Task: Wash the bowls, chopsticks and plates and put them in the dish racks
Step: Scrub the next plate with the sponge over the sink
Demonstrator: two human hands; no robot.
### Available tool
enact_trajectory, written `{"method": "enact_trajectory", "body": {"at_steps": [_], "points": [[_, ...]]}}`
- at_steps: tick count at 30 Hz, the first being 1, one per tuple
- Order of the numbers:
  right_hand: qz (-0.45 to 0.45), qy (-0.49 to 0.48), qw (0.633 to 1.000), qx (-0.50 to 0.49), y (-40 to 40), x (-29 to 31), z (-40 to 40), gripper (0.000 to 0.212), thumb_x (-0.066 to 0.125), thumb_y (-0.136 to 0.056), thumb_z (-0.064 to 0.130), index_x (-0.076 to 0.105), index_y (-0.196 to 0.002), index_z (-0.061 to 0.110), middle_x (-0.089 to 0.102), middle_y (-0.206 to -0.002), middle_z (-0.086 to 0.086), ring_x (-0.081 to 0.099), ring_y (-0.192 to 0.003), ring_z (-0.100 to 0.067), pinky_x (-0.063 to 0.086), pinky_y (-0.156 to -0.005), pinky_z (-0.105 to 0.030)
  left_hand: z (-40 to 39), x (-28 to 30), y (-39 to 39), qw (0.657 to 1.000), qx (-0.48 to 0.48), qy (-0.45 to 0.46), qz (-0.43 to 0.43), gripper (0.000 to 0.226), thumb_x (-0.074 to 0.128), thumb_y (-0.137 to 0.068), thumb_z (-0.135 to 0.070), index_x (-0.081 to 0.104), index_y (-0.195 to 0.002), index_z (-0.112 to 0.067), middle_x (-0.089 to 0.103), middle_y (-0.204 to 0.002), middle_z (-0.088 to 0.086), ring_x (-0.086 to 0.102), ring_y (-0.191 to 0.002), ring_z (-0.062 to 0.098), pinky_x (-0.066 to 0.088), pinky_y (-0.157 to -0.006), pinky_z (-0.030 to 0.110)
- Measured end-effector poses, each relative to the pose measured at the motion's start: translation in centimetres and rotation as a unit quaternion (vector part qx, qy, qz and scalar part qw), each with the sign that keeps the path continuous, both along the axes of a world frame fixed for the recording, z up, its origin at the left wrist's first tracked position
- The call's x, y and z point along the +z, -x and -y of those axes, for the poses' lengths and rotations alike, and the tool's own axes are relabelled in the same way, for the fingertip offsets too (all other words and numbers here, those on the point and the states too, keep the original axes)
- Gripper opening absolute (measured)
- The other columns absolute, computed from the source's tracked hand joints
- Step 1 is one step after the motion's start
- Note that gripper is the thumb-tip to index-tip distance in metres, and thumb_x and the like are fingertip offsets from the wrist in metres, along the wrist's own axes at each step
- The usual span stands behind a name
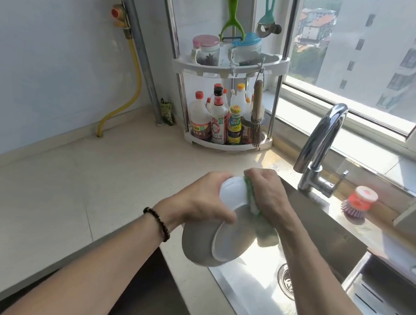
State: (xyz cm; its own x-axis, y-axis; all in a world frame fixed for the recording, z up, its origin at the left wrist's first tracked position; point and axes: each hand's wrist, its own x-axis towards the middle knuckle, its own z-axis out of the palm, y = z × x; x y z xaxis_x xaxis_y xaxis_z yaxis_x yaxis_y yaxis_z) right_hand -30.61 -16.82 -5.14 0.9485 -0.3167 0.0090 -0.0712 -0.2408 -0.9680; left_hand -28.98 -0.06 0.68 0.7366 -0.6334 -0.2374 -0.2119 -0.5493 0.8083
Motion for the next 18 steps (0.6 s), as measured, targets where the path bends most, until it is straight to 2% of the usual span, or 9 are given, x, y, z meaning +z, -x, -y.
{"method": "enact_trajectory", "body": {"at_steps": [2, 3, 5, 6, 8, 10, 12, 14, 18], "points": [[0.037, 0.059, 0.998, -0.002, 0.2, 0.3, -1.3, 0.037, 0.044, -0.084, 0.043, 0.045, -0.055, 0.020, 0.046, -0.058, 0.001, 0.043, -0.059, -0.020, 0.041, -0.061, -0.046, 0.5, -0.3, 0.1, 1.000, 0.002, -0.004, 0.022, 0.051, 0.081, -0.063, -0.002, 0.061, -0.106, -0.021, 0.067, -0.099, 0.005, 0.068, -0.089, 0.023, 0.060, -0.073, 0.039], [0.067, 0.076, 0.995, -0.004, 0.5, 0.3, -1.9, 0.037, 0.041, -0.087, 0.044, 0.055, -0.064, 0.020, 0.054, -0.068, 0.003, 0.051, -0.069, -0.019, 0.044, -0.071, -0.046, 0.6, -0.6, 0.2, 0.999, 0.012, 0.007, 0.032, 0.052, 0.080, -0.064, -0.001, 0.059, -0.105, -0.024, 0.066, -0.098, 0.002, 0.067, -0.088, 0.019, 0.057, -0.070, 0.032], [0.112, 0.096, 0.989, -0.014, 0.9, -0.9, -2.5, 0.043, 0.034, -0.095, 0.047, 0.069, -0.099, 0.023, 0.062, -0.099, 0.008, 0.055, -0.099, -0.013, 0.042, -0.092, -0.037, 0.4, -0.5, 0.6, 0.997, 0.035, 0.039, 0.050, 0.053, 0.080, -0.067, 0.000, 0.056, -0.101, -0.032, 0.065, -0.096, -0.003, 0.066, -0.087, 0.014, 0.053, -0.067, 0.024], [0.112, 0.071, 0.991, -0.012, 0.8, -1.6, -2.2, 0.046, 0.032, -0.095, 0.050, 0.069, -0.108, 0.026, 0.062, -0.109, 0.009, 0.054, -0.107, -0.011, 0.040, -0.099, -0.034, 0.4, -0.5, 0.7, 0.996, 0.045, 0.050, 0.061, 0.052, 0.081, -0.067, 0.000, 0.056, -0.099, -0.033, 0.065, -0.096, -0.003, 0.065, -0.086, 0.015, 0.053, -0.066, 0.024], [0.048, -0.100, 0.994, -0.016, 0.6, -1.7, -1.4, 0.045, 0.037, -0.087, 0.059, 0.072, -0.100, 0.034, 0.066, -0.113, -0.001, 0.059, -0.112, -0.022, 0.044, -0.104, -0.048, 0.2, -0.5, 0.7, 0.993, 0.065, 0.059, 0.081, 0.050, 0.080, -0.065, -0.001, 0.057, -0.098, -0.031, 0.064, -0.095, -0.003, 0.064, -0.086, 0.017, 0.053, -0.065, 0.023], [0.030, -0.159, 0.986, -0.034, 0.4, -2.1, -1.5, 0.046, 0.038, -0.082, 0.064, 0.071, -0.101, 0.037, 0.065, -0.121, -0.010, 0.057, -0.119, -0.032, 0.042, -0.107, -0.057, 0.2, -0.6, 0.7, 0.989, 0.098, 0.078, 0.081, 0.050, 0.082, -0.064, -0.002, 0.058, -0.100, -0.027, 0.064, -0.095, -0.004, 0.063, -0.086, 0.017, 0.051, -0.062, 0.019], [0.075, -0.058, 0.995, -0.013, 1.0, -1.8, -3.2, 0.054, 0.027, -0.095, 0.059, 0.052, -0.138, 0.039, 0.043, -0.152, 0.006, 0.033, -0.145, -0.017, 0.022, -0.123, -0.041, 0.4, -0.8, 0.3, 0.983, 0.134, 0.101, 0.075, 0.050, 0.085, -0.065, -0.004, 0.060, -0.105, -0.020, 0.066, -0.096, -0.002, 0.065, -0.086, 0.015, 0.053, -0.063, 0.020], [0.107, 0.014, 0.994, 0.028, 1.7, -1.7, -4.7, 0.057, 0.017, -0.099, 0.052, 0.023, -0.154, 0.040, 0.011, -0.162, 0.022, 0.000, -0.152, 0.000, -0.004, -0.124, -0.029, 0.5, -1.1, 0.0, 0.977, 0.168, 0.106, 0.074, 0.049, 0.085, -0.067, -0.005, 0.060, -0.106, -0.017, 0.069, -0.098, 0.000, 0.068, -0.089, 0.017, 0.059, -0.071, 0.029], [0.024, 0.052, 0.998, 0.038, 1.1, -2.9, -3.6, 0.054, 0.006, -0.095, 0.058, 0.001, -0.148, 0.049, -0.008, -0.166, 0.018, -0.013, -0.151, -0.001, -0.017, -0.121, -0.048, 0.2, -1.7, 0.4, 0.962, 0.231, 0.143, 0.021, 0.048, 0.081, -0.065, 0.006, 0.061, -0.102, -0.017, 0.069, -0.102, 0.006, 0.068, -0.094, 0.023, 0.059, -0.072, 0.031]]}}
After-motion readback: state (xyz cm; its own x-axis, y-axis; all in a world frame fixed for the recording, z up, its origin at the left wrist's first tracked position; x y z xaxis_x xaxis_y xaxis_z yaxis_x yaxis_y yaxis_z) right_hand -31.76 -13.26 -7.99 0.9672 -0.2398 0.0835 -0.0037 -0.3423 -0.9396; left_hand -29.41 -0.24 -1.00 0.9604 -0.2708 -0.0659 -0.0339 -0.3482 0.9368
